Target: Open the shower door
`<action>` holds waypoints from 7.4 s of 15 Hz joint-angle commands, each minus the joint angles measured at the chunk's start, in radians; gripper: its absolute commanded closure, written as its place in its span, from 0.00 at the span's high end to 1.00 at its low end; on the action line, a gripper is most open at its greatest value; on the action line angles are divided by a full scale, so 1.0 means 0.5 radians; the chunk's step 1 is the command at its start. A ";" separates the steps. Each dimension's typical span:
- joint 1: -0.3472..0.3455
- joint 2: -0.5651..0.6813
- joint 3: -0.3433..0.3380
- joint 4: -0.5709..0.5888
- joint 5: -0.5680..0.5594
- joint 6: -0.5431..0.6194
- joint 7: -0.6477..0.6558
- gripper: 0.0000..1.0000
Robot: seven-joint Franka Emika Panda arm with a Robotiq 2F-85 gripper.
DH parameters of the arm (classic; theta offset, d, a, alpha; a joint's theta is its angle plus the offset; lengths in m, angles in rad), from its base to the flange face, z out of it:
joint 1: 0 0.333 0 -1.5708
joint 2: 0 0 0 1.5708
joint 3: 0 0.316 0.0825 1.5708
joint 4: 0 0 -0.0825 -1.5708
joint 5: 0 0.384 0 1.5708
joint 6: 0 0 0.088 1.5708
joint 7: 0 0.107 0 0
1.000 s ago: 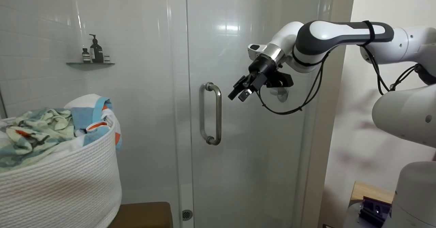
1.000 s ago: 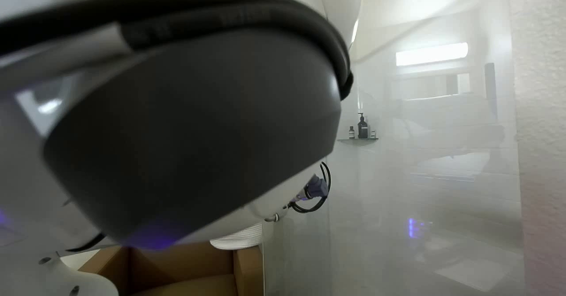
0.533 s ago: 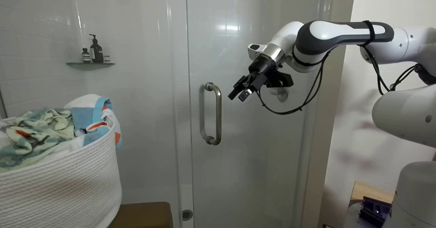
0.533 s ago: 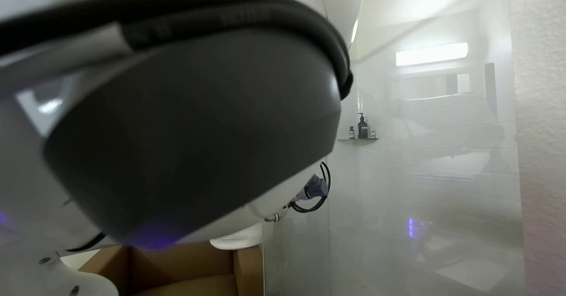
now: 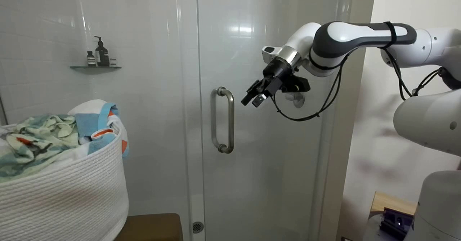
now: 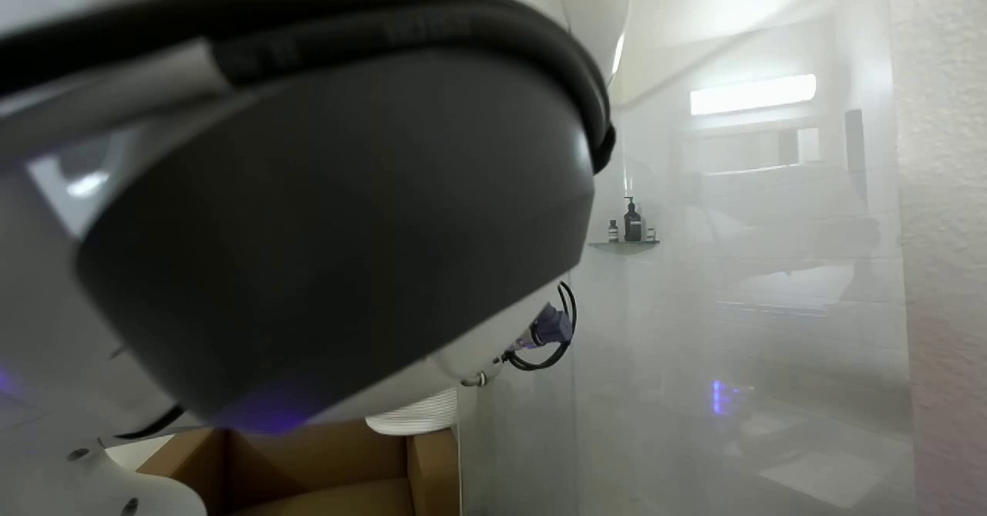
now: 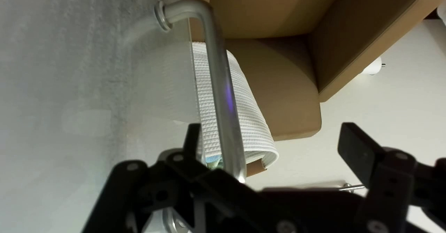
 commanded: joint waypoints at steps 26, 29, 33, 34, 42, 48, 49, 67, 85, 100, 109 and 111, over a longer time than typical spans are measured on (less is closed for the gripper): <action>0.076 -0.113 0.102 0.082 0.007 -0.164 0.043 1.00; 0.114 -0.152 0.121 0.121 0.008 -0.226 0.053 1.00; 0.156 -0.208 0.162 0.191 0.015 -0.365 0.070 1.00; 0.162 -0.216 0.171 0.206 0.007 -0.395 0.066 1.00; 0.228 -0.241 0.274 0.347 -0.006 -0.693 0.055 1.00; 0.251 -0.214 0.389 0.452 -0.087 -0.912 0.009 1.00; 0.253 -0.210 0.409 0.466 -0.112 -0.935 0.010 1.00; 0.485 -0.069 0.564 0.429 -0.869 -1.001 -0.089 1.00; 0.849 -0.002 0.628 0.512 -1.195 -1.046 -0.199 1.00; 0.910 0.069 0.621 0.528 -1.187 -1.214 -0.163 1.00; 0.913 0.069 0.620 0.528 -1.187 -1.214 -0.163 1.00; 0.913 0.069 0.620 0.528 -1.187 -1.214 -0.163 1.00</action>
